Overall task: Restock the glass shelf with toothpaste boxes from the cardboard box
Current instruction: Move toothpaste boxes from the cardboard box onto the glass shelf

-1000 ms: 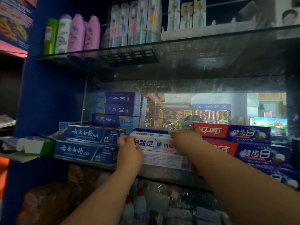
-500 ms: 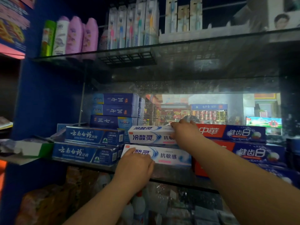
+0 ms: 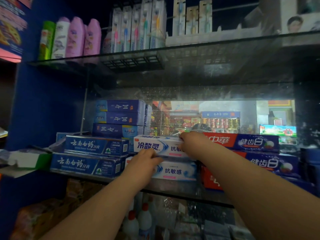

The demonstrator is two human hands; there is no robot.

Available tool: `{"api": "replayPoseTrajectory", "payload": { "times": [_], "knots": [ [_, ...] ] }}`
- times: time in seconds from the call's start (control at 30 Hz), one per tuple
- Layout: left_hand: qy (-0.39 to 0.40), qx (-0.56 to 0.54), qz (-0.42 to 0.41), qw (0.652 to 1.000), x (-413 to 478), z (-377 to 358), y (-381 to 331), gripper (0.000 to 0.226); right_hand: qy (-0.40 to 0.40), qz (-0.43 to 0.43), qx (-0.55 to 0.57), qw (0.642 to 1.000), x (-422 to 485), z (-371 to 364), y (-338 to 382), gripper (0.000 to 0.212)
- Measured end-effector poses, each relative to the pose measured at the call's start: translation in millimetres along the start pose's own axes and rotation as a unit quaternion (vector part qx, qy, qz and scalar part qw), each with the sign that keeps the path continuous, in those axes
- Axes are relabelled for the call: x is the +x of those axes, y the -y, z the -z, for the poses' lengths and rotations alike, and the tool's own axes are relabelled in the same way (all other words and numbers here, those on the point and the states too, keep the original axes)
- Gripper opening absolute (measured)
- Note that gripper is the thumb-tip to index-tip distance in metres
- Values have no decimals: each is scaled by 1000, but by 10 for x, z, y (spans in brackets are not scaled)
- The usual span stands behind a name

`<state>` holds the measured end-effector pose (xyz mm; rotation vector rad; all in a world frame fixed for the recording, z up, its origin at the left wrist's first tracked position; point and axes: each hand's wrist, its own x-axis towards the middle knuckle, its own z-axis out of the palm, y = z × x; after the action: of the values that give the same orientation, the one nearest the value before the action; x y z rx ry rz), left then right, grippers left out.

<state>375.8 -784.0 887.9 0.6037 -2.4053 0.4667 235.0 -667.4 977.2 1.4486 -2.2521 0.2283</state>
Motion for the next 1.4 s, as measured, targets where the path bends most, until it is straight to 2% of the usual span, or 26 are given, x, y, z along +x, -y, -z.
{"api": "replayPoseTrajectory", "payload": {
  "times": [0.07, 0.17, 0.3, 0.4, 0.53, 0.63, 0.8, 0.97, 1.07, 1.13, 1.2, 1.23, 1.27, 1.33, 1.37, 1.4],
  "knots": [
    [17, -17, 4, 1000, 46, -53, 37, 46, 8, -2, -7, 1000, 21, -6, 2, 37],
    [29, -97, 2, 995, 90, -86, 69, 44, 14, -1, -4, 1000, 43, -8, -5, 33],
    [50, -165, -10, 985, 98, -53, 120, 44, 28, -3, 12, 1000, 38, 13, -18, 38],
    [13, -180, -8, 984, 60, -71, 78, 41, 40, 0, 5, 999, 30, 12, -13, 39],
    [-56, -139, -22, 988, -60, -66, -16, 41, 53, 15, -16, 998, -13, -8, 24, 41],
    [-70, -115, -35, 990, -96, -44, -25, 48, 64, 18, -7, 998, -56, -8, 44, 42],
    [-84, -152, -29, 984, -115, -48, -25, 39, 59, 17, 20, 998, -81, -21, 45, 43],
    [-131, -163, 0, 978, -151, -62, 1, 37, 52, 24, 6, 998, -66, -53, 42, 44],
    [-151, -176, 31, 972, -172, -41, -9, 35, 25, 21, 2, 999, -106, -56, 34, 46],
    [-168, -193, 53, 965, -186, -7, -28, 32, -56, 18, 65, 996, -200, -48, 16, 49],
    [-193, -216, 99, 952, -218, 39, -60, 33, -154, 13, 208, 966, -359, -92, 2, 55],
    [-193, -236, 138, 942, -238, 56, -80, 36, -170, 0, 303, 938, -463, -136, 4, 59],
    [-178, -263, 188, 929, -261, 71, -99, 40, -167, -18, 406, 898, -570, -194, 17, 63],
    [-135, -334, 280, 890, -287, 88, -140, 50, -123, -62, 590, 795, -764, -347, 88, 68],
    [-116, -365, 306, 871, -274, 92, -150, 54, -94, -83, 644, 754, -827, -435, 134, 70],
    [-102, -385, 324, 858, -260, 108, -158, 57, -82, -94, 668, 734, -859, -521, 177, 72]
  ]
}}
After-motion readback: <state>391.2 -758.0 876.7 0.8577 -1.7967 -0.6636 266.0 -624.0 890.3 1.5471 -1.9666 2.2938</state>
